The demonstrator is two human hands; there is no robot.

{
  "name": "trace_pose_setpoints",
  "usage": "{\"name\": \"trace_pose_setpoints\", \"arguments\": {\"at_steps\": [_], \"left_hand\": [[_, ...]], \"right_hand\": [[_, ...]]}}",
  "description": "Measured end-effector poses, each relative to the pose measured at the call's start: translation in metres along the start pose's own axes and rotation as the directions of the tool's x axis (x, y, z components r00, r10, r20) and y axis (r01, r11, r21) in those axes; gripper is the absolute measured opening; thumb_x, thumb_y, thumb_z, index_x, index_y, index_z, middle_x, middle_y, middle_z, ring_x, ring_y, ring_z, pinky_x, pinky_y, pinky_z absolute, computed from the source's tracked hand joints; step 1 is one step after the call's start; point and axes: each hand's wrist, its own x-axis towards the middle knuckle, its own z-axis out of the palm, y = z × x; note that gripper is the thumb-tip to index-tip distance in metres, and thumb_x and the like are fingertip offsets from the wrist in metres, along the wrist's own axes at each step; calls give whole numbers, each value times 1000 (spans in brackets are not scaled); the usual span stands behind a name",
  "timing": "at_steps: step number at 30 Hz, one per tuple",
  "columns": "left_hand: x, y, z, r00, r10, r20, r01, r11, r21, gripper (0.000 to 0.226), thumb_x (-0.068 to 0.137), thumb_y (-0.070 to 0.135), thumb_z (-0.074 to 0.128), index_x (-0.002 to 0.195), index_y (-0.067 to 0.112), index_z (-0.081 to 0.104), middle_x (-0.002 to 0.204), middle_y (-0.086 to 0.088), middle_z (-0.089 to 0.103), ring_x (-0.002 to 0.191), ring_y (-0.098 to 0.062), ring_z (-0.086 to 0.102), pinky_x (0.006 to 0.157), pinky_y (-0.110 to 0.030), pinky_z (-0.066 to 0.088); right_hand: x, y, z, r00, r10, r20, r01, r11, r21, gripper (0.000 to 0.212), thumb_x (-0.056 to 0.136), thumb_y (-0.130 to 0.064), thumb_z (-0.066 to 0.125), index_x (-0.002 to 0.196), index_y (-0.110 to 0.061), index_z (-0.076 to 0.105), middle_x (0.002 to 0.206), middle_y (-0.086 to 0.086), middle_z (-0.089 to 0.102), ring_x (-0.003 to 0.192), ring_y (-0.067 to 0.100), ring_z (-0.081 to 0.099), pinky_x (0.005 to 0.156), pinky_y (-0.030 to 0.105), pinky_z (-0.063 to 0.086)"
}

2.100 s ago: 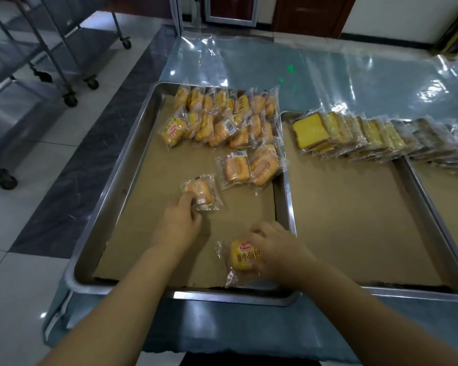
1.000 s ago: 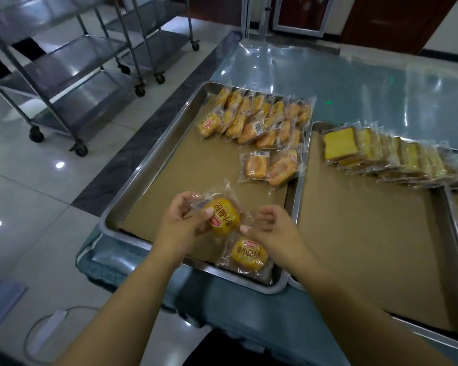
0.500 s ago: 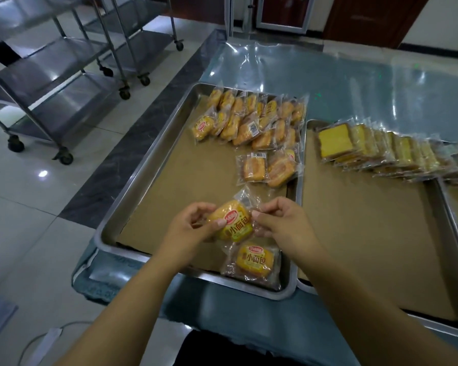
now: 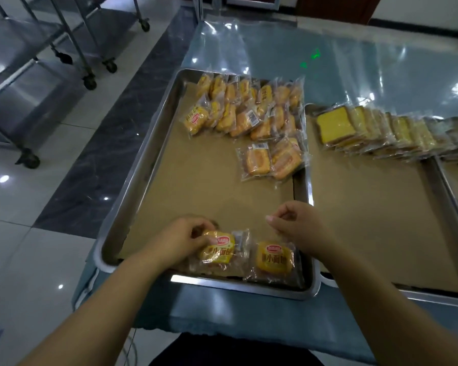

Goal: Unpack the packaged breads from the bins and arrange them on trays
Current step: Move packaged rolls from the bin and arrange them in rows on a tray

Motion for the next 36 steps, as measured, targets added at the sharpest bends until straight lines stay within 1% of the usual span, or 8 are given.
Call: {"name": "trace_pose_setpoints", "arguments": {"at_steps": [4,8,12,18,23,26,32,36], "left_hand": [[17,-2,-15,990,106,91,-125,963,239,28,74,36,76,100,30,68,108,11,58,103,-7,52,94,-29,42],[41,14,-25,990,112,88,-124,982,140,27,74,44,72,98,34,64,103,14,57,99,-6,55,92,-30,46],[84,38,-27,963,270,1,-259,921,290,32,80,38,69,108,25,62,107,7,56,104,-12,53,89,-23,41],[145,65,-4,921,389,16,-352,813,464,56,82,42,64,130,24,42,134,0,36,125,-21,30,104,-35,33],[170,58,13,892,452,-15,-382,770,512,49,82,24,64,126,15,45,136,-8,34,125,-28,32,101,-33,32],[171,51,12,858,499,-119,-418,815,401,39,85,14,59,123,10,53,128,-12,51,116,-30,47,96,-32,35],[147,47,-30,895,203,-398,-282,947,-151,26,92,28,56,117,22,60,99,7,59,87,-4,57,71,-20,46],[128,34,-56,949,-48,-312,-97,896,-434,11,92,26,56,93,22,66,84,3,69,74,-6,63,60,-18,49]], "right_hand": [[16,2,3,995,1,-95,-8,997,-73,19,78,-34,72,70,-22,59,70,-2,63,67,14,58,64,34,50],[41,3,-2,971,-10,-240,-4,998,-59,20,76,-31,72,67,-28,55,70,-6,60,70,13,59,66,38,52],[65,-2,-15,917,-41,-396,4,996,-94,27,74,-25,71,68,-31,46,73,-6,53,69,17,53,62,40,49],[95,-6,-35,862,3,-507,-167,946,-277,44,80,-31,70,116,-17,48,112,7,49,100,25,50,74,30,38],[107,-12,-38,875,91,-476,-290,885,-365,52,84,-37,66,125,-11,45,122,11,47,109,27,48,77,30,37],[110,-10,-36,869,134,-477,-292,916,-276,44,83,-33,68,118,-14,49,113,6,51,97,20,49,72,28,37],[110,-1,-28,837,160,-523,-233,970,-76,42,79,-23,73,114,-17,50,101,3,53,89,17,52,70,29,41],[109,-1,-23,822,138,-552,-177,984,-17,38,78,-18,74,103,-23,46,99,2,51,87,18,53,72,33,45]]}}
